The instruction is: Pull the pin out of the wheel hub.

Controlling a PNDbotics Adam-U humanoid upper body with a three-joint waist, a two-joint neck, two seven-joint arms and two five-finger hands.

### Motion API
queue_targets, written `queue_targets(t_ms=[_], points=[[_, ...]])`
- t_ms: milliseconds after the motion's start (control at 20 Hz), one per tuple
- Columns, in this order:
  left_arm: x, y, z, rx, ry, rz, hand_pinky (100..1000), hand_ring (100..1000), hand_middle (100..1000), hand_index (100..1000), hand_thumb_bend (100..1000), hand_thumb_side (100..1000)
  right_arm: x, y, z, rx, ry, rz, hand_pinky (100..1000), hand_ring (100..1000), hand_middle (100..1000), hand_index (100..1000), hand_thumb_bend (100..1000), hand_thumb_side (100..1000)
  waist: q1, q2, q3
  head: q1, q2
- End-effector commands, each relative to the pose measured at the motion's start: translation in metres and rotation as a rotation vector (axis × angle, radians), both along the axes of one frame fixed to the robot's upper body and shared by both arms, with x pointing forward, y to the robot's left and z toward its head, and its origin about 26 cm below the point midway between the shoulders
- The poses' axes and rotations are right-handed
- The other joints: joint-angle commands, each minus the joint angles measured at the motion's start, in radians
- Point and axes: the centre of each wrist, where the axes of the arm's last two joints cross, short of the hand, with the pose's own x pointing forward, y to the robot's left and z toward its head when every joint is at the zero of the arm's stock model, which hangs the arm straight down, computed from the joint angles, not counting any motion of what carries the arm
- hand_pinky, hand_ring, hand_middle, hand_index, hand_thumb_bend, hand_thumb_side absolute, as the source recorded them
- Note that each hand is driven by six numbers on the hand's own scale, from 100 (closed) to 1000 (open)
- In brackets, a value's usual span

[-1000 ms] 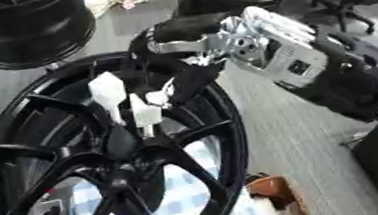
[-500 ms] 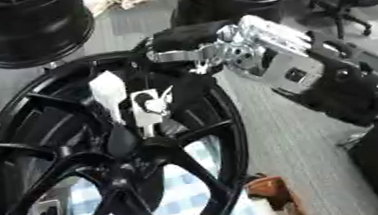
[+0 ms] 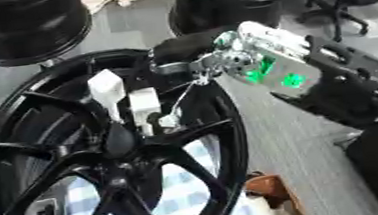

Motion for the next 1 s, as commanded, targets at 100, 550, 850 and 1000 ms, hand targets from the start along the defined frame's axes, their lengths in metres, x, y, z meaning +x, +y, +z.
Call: queue_targets(t_ms=[100,550,850,1000], points=[[-0.0003,-0.0015,0.0066,0.02,-0.021,-0.005,789,622,596,829,100,711,-0.0014,-0.0003,0.0057,-0.01,-0.041,-0.019,878,859,806,865,207,473,0.004,-0.002,0.004,-0.011,0.005],[0.0002,-0.0051,0.0063,0.046,-0.028,-0.01,789,620,592,817,100,713,-0.0015,0.0028,0.0046,0.031,-0.09,-0.077,862,821,776,856,165,425,0.0,0.016,0.012,-0.029,0.005],[0.0002,-0.0066,0.0057,0.057,-0.031,-0.013,788,620,589,809,100,693,-0.0015,0.0026,0.0044,0.041,-0.104,-0.108,859,787,746,855,174,402,0.001,0.023,0.011,-0.035,0.005],[0.0003,-0.0077,0.0056,0.062,-0.031,-0.016,788,620,589,807,100,714,-0.0016,0.0029,0.0038,0.03,-0.103,-0.116,855,762,743,856,203,399,0.002,0.026,0.011,-0.039,0.005]])
